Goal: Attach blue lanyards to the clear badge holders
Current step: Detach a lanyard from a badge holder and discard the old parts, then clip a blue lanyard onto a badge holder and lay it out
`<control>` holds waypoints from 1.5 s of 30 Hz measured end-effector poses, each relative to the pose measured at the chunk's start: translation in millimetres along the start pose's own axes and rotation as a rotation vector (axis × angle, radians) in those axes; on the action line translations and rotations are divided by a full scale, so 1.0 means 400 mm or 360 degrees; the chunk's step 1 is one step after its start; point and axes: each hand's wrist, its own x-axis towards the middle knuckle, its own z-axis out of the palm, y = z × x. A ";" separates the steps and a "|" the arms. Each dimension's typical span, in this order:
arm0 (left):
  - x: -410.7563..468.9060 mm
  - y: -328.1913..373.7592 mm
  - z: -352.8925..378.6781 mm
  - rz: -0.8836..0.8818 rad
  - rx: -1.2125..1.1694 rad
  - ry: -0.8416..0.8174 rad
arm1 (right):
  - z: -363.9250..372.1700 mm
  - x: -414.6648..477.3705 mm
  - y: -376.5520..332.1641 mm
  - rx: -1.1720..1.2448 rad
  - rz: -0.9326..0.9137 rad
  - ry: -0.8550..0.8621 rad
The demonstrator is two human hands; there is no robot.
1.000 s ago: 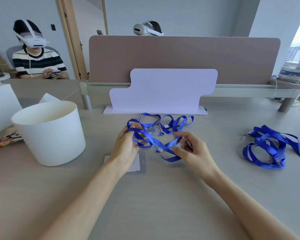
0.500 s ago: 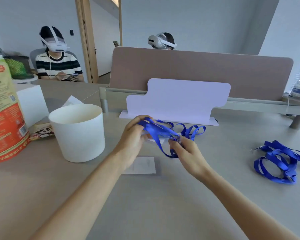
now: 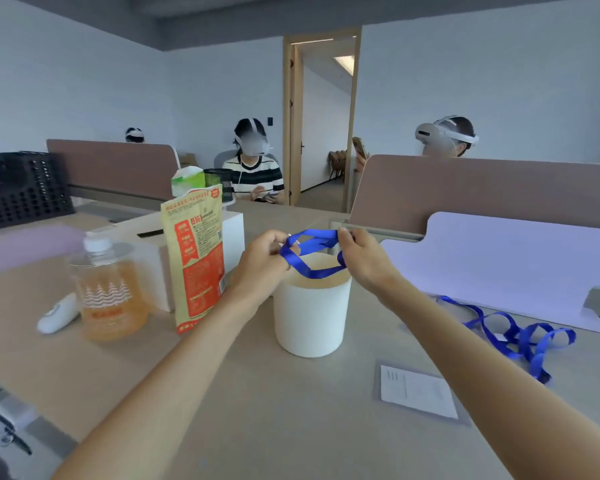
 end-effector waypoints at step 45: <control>-0.328 0.091 0.721 0.0480 0.0200 -0.1156 | -0.549 -0.458 0.484 -0.0573 0.0222 0.0813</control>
